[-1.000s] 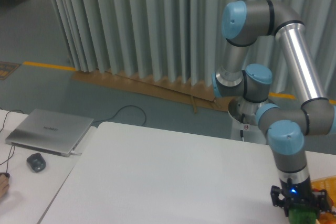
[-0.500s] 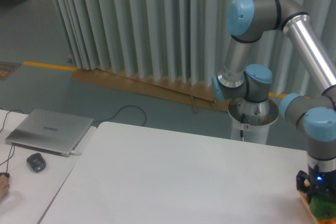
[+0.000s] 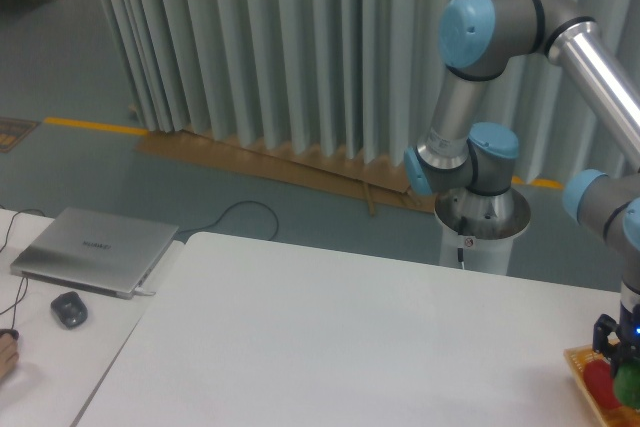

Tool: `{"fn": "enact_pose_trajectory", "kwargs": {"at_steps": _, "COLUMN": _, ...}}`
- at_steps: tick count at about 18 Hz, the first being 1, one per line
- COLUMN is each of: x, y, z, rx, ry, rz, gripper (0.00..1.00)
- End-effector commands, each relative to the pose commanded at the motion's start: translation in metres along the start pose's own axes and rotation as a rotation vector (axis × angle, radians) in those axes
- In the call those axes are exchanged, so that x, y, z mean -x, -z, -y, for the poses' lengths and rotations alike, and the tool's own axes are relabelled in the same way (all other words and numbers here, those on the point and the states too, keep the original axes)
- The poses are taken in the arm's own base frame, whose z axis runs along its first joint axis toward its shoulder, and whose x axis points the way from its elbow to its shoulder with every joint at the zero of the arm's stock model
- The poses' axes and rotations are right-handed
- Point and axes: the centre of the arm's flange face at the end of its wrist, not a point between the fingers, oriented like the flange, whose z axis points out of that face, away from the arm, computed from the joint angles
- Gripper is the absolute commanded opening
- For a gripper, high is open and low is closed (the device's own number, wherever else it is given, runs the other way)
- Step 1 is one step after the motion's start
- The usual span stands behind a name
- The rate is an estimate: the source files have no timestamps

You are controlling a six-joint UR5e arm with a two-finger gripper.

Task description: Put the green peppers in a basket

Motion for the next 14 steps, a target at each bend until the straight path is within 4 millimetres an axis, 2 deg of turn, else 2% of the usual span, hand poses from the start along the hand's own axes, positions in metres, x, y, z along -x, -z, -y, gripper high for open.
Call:
{"fn": "enact_pose_trajectory", "kwargs": {"at_steps": 3, "x": 0.006, "y": -0.015, "z": 0.005, "rx": 0.007, "ry": 0.001, "rz": -0.012, "gripper": 0.64}}
{"fn": "enact_pose_trajectory", "kwargs": {"at_steps": 8, "x": 0.020, "y": -0.022, "z": 0.003, "rx": 0.011, "ry": 0.013, "rz": -0.012, "gripper": 0.64}}
{"fn": "enact_pose_trajectory", "kwargs": {"at_steps": 9, "x": 0.020, "y": -0.022, "z": 0.003, "rx": 0.011, "ry": 0.012, "rz": -0.012, "gripper": 0.71}}
{"fn": "enact_pose_trajectory", "kwargs": {"at_steps": 10, "x": 0.020, "y": -0.020, "z": 0.003, "rx": 0.009, "ry": 0.012, "rz": -0.009, "gripper": 0.86}}
{"fn": "enact_pose_trajectory", "kwargs": {"at_steps": 11, "x": 0.019, "y": -0.019, "z": 0.003, "rx": 0.008, "ry": 0.009, "rz": -0.008, "gripper": 0.96}}
{"fn": "enact_pose_trajectory", "kwargs": {"at_steps": 12, "x": 0.019, "y": -0.017, "z": 0.003, "rx": 0.007, "ry": 0.008, "rz": -0.005, "gripper": 1.00}}
{"fn": "enact_pose_trajectory", "kwargs": {"at_steps": 14, "x": 0.017, "y": -0.013, "z": 0.004, "rx": 0.004, "ry": -0.023, "rz": -0.001, "gripper": 1.00}}
